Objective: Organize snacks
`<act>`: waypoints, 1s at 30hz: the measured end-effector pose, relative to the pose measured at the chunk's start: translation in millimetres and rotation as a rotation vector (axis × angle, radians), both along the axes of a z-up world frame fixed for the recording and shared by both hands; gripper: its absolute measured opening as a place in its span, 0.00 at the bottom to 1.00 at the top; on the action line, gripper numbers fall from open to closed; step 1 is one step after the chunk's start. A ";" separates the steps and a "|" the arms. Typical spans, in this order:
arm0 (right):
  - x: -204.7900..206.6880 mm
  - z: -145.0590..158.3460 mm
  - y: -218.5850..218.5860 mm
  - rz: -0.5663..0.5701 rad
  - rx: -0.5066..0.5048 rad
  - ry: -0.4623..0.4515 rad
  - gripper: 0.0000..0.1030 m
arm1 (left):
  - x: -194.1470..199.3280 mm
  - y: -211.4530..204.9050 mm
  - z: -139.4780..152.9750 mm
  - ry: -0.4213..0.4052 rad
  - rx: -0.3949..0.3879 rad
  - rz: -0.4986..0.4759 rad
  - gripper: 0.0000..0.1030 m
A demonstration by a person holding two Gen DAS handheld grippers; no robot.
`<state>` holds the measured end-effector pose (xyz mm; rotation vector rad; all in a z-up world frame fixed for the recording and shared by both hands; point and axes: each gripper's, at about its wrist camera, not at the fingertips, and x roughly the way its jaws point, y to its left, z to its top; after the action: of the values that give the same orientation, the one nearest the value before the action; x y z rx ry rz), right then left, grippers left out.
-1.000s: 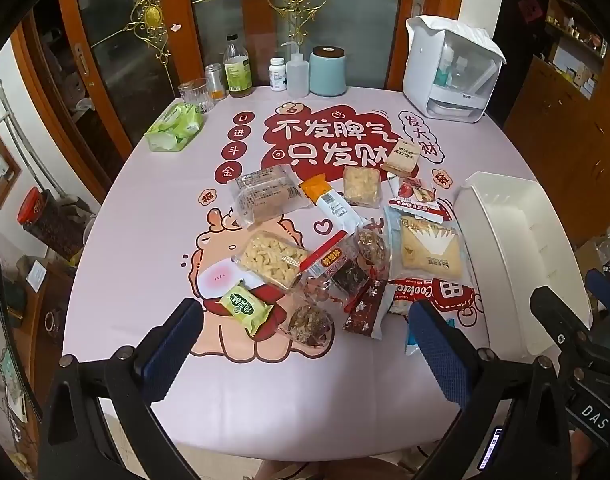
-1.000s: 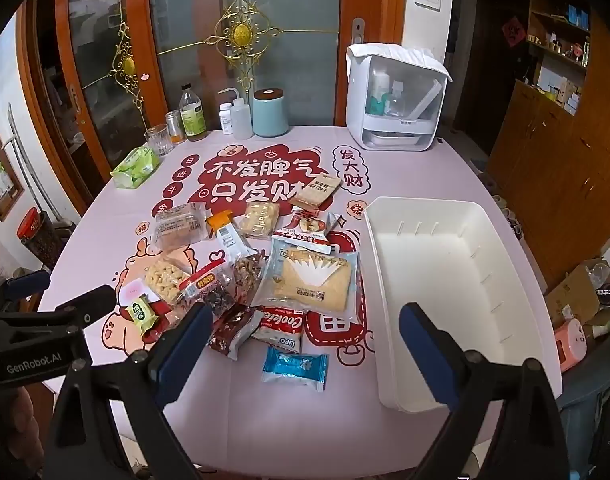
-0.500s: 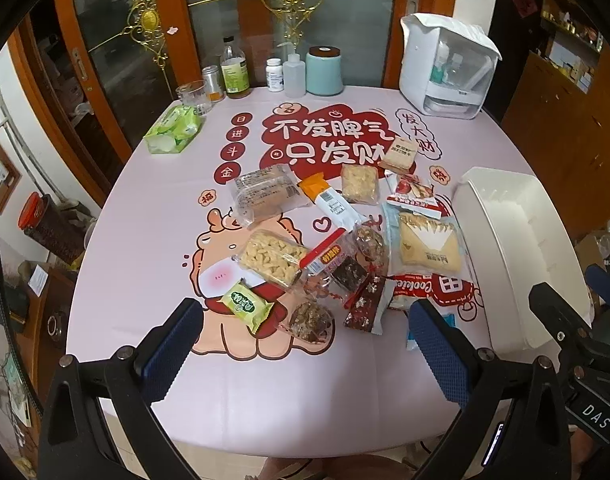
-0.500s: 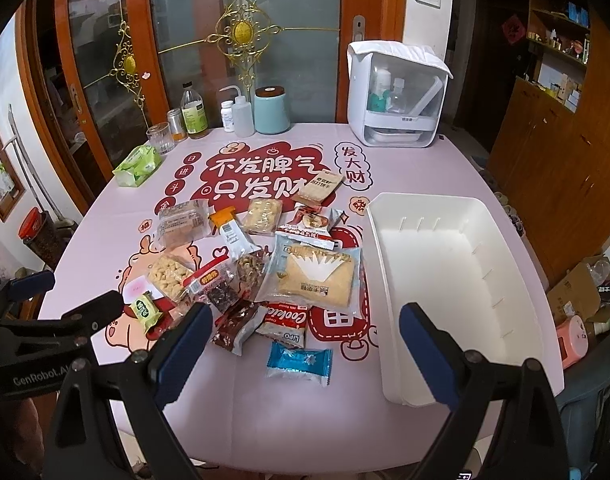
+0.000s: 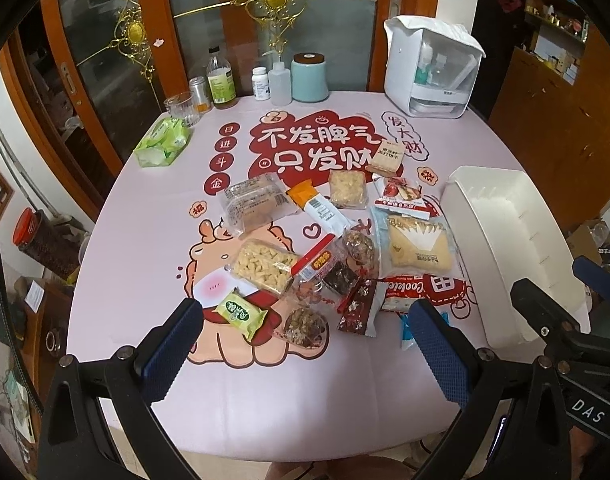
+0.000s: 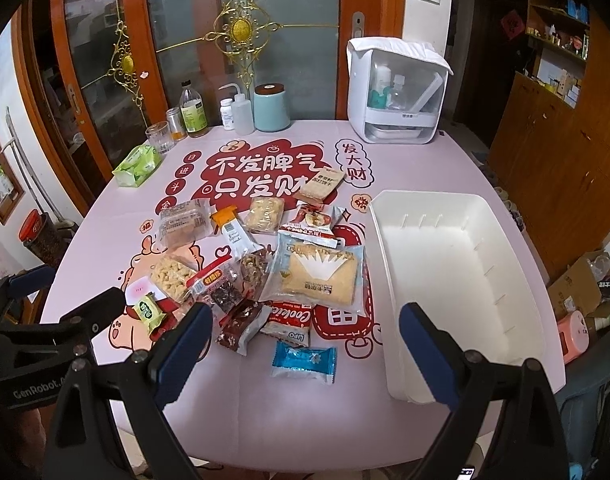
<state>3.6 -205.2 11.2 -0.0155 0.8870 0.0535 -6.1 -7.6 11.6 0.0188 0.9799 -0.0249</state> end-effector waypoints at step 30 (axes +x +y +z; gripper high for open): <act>6.0 16.8 -23.4 -0.134 -0.015 -0.052 0.92 | 5.1 23.7 18.0 -0.157 -0.006 -0.049 0.98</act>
<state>9.6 -228.6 28.0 0.0287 0.8348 -0.0784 -1.0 16.1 29.6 0.0391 0.8223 -0.0702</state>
